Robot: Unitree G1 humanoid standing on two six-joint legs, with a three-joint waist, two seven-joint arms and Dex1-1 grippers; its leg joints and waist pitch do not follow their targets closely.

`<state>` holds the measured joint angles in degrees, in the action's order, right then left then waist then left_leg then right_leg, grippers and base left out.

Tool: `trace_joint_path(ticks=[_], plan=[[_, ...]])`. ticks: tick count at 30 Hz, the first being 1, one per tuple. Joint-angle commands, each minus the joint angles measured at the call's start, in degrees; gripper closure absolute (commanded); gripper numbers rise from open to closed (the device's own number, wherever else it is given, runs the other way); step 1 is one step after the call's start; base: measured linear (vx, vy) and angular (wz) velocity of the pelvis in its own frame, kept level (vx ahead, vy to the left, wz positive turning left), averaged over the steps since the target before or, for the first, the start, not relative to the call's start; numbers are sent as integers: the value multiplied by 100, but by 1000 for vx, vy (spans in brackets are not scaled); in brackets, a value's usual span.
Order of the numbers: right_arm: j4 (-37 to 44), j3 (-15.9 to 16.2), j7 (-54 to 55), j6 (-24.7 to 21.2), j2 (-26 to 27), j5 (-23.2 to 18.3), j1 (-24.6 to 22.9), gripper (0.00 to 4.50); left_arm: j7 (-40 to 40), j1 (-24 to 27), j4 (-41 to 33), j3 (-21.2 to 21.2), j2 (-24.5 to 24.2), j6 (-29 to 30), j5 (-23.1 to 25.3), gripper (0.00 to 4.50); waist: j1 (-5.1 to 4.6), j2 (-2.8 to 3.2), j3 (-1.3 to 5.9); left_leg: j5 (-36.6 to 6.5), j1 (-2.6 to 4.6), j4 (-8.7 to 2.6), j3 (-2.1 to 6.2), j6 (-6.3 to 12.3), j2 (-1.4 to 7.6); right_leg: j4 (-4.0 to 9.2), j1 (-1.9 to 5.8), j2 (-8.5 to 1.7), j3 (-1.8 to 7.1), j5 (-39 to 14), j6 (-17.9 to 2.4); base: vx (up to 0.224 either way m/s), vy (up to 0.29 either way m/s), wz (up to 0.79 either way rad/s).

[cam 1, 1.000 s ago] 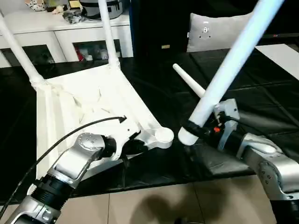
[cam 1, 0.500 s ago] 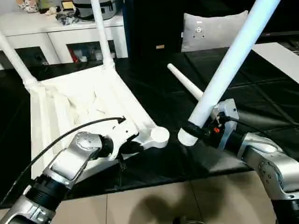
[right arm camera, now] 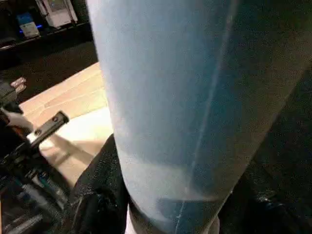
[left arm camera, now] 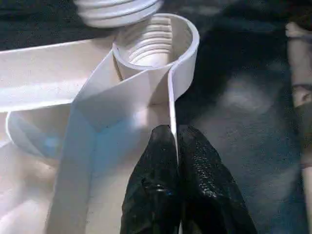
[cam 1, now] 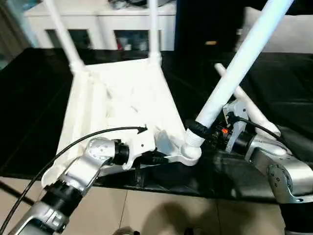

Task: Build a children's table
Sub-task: Insert table leg to table base

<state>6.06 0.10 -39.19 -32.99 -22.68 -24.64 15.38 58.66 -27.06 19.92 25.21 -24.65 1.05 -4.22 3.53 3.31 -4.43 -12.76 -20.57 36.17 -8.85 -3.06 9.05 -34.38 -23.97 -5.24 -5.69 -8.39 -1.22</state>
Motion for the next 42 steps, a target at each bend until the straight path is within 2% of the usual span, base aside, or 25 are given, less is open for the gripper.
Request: trace_joint_path(ticks=[1, 4, 6, 9, 10, 12, 13, 14, 16, 19, 23, 24, 26, 28, 29, 32, 33, 36, 42], plan=[[65, -54, 3, 49, -23, -35, 9, 260, -150, -170, 153, -185, -89, -188, 201, 450, -21, -73, 453, -974, -26, -507, 88, 239, 311, 475, 365, -351, 316, -2240, -768, 0, 0, 0], [57, -47, -11, 47, -20, -23, 29, 260, -171, -133, 194, -257, -152, -2, 202, 450, -43, -86, 458, -915, -55, -510, 97, 223, 307, 489, 382, -373, 303, -2444, -686, 0, 0, 0], [57, -37, -22, 47, -19, -22, 31, 260, -198, -90, 155, -287, -182, 119, 185, 450, -64, -94, 466, -782, -68, -502, 87, 259, 304, 488, 384, -371, 304, -2326, -707, 0, 0, 0], [77, -5, -25, 54, -7, -21, 22, 260, -98, 40, 61, -463, -166, 410, -105, 450, -77, -95, 460, -731, -72, -498, 78, 303, 307, 484, 378, -371, 302, -2264, -800, 0, 0, 0], [93, 8, -17, 52, 15, -27, 25, 260, -25, 120, -47, -571, -140, 612, -294, 450, -88, -119, 457, -724, -79, -497, 71, 299, 303, 475, 386, -375, 301, -2274, -818, 0, 0, 0], [99, 13, -13, 50, 26, -30, 28, 260, -7, 151, -93, -606, -134, 677, -353, 408, -106, -108, 455, -706, -87, -496, 78, 325, 298, 488, 387, -366, 294, -2314, -805, 0, 0, 0], [112, 39, 3, 32, 65, -40, 51, 260, -77, 204, -112, -709, -88, 687, -412, 408, -125, -138, 454, -690, -88, -494, 72, 339, 300, 483, 384, -362, 295, -2303, -805, 0, 0, 0], [112, 54, 5, 30, 80, -40, 61, 260, -122, 210, -67, -709, -94, 604, -348, 398, -133, -119, 451, -677, -94, -490, 73, 359, 294, 489, 387, -365, 288, -2318, -812, 0, 0, 0], [99, 76, -3, 32, 97, -38, 86, 260, -166, 199, 38, -696, -105, 522, -258, 392, -134, -126, 447, -727, -66, -492, 63, 382, 298, 521, 360, -353, 289, -2452, -761, 0, 0, 0], [81, 83, -16, 36, 101, -37, 108, 260, -116, 186, 74, -702, -106, 610, -282, 358, -114, -128, 433, -839, -45, -507, 63, 334, 305, 548, 347, -354, 285, -2687, -672, 0, 0, 0], [58, 89, -44, 45, 87, -35, 124, 260, 59, 137, 163, -661, -146, 616, -260, 358, -113, -126, 435, -891, -42, -522, 75, 292, 310, 551, 348, -358, 284, -2728, -613, 0, 0, 0], [53, 86, -53, 43, 82, -31, 132, 260, 60, 96, 233, -682, -125, 600, -239, 382, -110, -124, 442, -868, -41, -518, 74, 289, 310, 545, 349, -360, 289, -2667, -623, 0, 0, 0], [53, 84, -59, 40, 83, -25, 136, 260, 90, 74, 270, -678, -114, 575, -232, 391, -105, -135, 447, -812, -53, -516, 72, 298, 309, 533, 360, -364, 292, -2557, -659, 0, 0, 0], [83, 122, -82, -16, 65, -8, 166, 260, 221, 20, 342, -609, -100, 538, -206, 406, -100, -121, 448, -799, -54, -513, 69, 302, 304, 534, 360, -365, 292, -2563, -667, 0, 0, 0], [97, 176, -101, -70, 40, 10, 197, 260, 273, 3, 362, -574, -99, 567, -199, 430, -103, -119, 449, -802, -50, -514, 68, 298, 305, 532, 360, -360, 291, -2559, -666, 0, 0, 0], [98, 316, -156, -163, -28, 83, 271, 260, 376, -26, 398, -508, -101, 600, -149, 441, -104, -125, 450, -815, -47, -511, 70, 283, 306, 531, 365, -367, 292, -2564, -674, 0, 0, 0], [46, 471, -205, -231, -94, 192, 371, 260, 465, -58, 445, -424, -115, 567, -80, 449, -106, -118, 450, -803, -52, -514, 75, 278, 307, 525, 371, -365, 290, -2554, -680, 0, 0, 0], [-56, 618, -272, -307, -135, 277, 513, 260, 545, -107, 509, -357, -115, 541, -23, 450, -109, -115, 460, -743, -43, -507, 70, 285, 312, 499, 366, -356, 298, -2350, -765, 0, 0, 0], [-470, 1089, -591, -395, -296, 507, 840, 260, 758, -340, 710, -211, -127, 68, 242, 450, -89, -147, 477, -650, -50, -492, 59, 294, 321, 459, 392, -370, 308, -2070, -925, 0, 0, 0]])
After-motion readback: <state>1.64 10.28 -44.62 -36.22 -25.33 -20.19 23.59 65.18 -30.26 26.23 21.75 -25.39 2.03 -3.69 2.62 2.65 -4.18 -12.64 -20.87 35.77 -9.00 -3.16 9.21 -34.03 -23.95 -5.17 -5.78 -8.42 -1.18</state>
